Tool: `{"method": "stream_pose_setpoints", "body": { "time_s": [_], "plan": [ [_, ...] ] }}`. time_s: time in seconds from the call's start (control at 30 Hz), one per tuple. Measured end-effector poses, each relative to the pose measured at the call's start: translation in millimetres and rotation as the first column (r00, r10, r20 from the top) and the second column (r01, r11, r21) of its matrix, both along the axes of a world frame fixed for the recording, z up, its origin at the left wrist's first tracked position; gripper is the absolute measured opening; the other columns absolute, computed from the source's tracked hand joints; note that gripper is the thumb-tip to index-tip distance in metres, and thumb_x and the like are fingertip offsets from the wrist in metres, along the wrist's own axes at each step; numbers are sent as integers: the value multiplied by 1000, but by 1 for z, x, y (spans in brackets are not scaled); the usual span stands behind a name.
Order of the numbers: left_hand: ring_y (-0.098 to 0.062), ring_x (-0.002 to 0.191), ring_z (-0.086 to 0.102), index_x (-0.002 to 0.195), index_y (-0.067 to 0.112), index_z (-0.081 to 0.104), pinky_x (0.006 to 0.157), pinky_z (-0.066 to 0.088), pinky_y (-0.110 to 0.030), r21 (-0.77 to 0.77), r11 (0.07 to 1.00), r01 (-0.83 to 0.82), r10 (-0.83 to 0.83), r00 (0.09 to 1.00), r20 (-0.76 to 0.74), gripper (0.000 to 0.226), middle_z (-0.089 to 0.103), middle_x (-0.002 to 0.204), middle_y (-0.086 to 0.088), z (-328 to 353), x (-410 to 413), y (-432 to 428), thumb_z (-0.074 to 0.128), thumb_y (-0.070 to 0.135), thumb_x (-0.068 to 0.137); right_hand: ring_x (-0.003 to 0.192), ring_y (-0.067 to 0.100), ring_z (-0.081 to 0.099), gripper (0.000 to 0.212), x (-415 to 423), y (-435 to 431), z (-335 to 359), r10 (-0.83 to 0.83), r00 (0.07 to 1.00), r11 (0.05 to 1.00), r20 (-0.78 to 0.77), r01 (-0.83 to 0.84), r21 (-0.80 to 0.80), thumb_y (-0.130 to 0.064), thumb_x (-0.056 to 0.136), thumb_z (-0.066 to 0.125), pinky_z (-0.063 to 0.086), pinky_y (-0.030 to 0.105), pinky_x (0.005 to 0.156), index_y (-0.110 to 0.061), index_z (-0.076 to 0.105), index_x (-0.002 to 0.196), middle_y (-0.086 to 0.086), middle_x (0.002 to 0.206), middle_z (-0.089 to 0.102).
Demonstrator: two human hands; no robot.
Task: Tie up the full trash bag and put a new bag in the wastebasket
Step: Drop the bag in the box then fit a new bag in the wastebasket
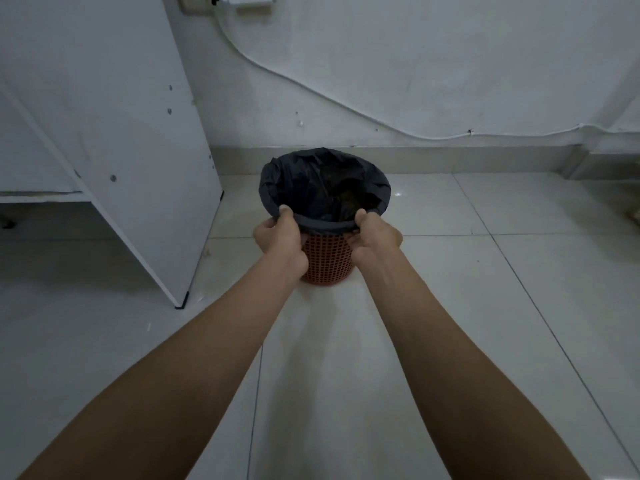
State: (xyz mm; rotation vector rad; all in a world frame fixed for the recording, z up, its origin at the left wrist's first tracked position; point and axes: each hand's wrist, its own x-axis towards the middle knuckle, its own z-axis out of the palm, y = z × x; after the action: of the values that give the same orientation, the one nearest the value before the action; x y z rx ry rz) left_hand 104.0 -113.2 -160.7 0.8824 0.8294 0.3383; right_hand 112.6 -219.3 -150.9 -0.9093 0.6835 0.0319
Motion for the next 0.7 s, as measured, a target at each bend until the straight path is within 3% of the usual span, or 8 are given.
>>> {"method": "stream_pose_setpoints", "body": {
  "time_s": [0.07, 0.17, 0.33, 0.37, 0.43, 0.5, 0.57, 0.7],
  "plan": [
    [-19, 68, 66, 86, 4, 60, 59, 60, -31, -46, 999, 10, -10, 1000, 11, 22, 68, 91, -13, 2, -1, 7, 65, 23, 96, 105, 39, 67, 7, -1, -4, -1, 0, 1000, 1000, 6, 1, -28, 11, 85, 63, 54, 55, 91, 5, 59, 88, 22, 105, 66],
    [-20, 70, 66, 79, 6, 58, 52, 57, -29, -89, 996, 3, 1, 999, 43, 21, 66, 84, -10, 7, -2, 11, 64, 16, 97, 100, 36, 69, 20, 1, -9, -2, -13, 1000, 996, 1, 13, -86, 8, 85, 66, 55, 53, 89, 12, 57, 102, 16, 96, 67],
    [-22, 69, 63, 86, 3, 60, 60, 58, -32, -115, 992, 48, -47, 999, 17, 10, 65, 88, -14, 7, -5, 3, 60, 5, 96, 84, 23, 70, 18, 8, -16, -3, -55, 998, 992, 3, 55, -110, -10, 91, 72, 60, 38, 77, -3, 60, 80, 7, 76, 62],
    [-21, 68, 62, 86, 4, 60, 60, 57, -31, -109, 993, 41, -42, 999, -3, 9, 65, 87, -13, 8, -4, 1, 60, 4, 96, 76, 20, 68, 18, 7, -16, -4, -57, 998, 992, 5, 57, -108, -11, 91, 72, 60, 35, 74, -3, 59, 82, 7, 78, 62],
    [-18, 63, 59, 82, 7, 58, 55, 53, -28, -105, 994, 15, -17, 1000, -21, 14, 63, 81, -9, 9, -1, -3, 59, -2, 93, 72, 18, 65, 16, 4, -11, -5, -44, 998, 996, 36, 47, -81, -11, 93, 70, 61, 36, 76, -2, 63, 104, 8, 91, 66],
    [-18, 63, 59, 86, 6, 58, 52, 52, -27, -113, 994, 7, -9, 1000, -17, 12, 61, 81, -8, 11, -1, -9, 57, -5, 91, 86, 22, 68, 34, 1, -7, -5, -17, 998, 999, 68, 19, -27, -7, 94, 67, 60, 43, 86, -7, 59, 127, 10, 112, 67],
    [-19, 66, 61, 97, 3, 58, 50, 51, -26, -111, 994, 21, -21, 1000, -5, 13, 61, 85, -10, 11, -4, -17, 57, -7, 89, 99, 27, 69, 41, -1, -5, -4, -18, 995, 1000, 100, 17, 5, -3, 95, 65, 58, 47, 91, -6, 55, 135, 14, 122, 65],
    [-20, 70, 66, 98, -1, 62, 49, 56, -24, -138, 990, 31, -23, 998, 54, 16, 66, 94, -16, 10, -8, -27, 57, -12, 88, 86, 28, 70, 18, -2, -4, -5, -50, 998, 997, 48, 53, -58, -4, 89, 73, 62, 41, 80, 5, 65, 103, 19, 105, 70]
  ]
}}
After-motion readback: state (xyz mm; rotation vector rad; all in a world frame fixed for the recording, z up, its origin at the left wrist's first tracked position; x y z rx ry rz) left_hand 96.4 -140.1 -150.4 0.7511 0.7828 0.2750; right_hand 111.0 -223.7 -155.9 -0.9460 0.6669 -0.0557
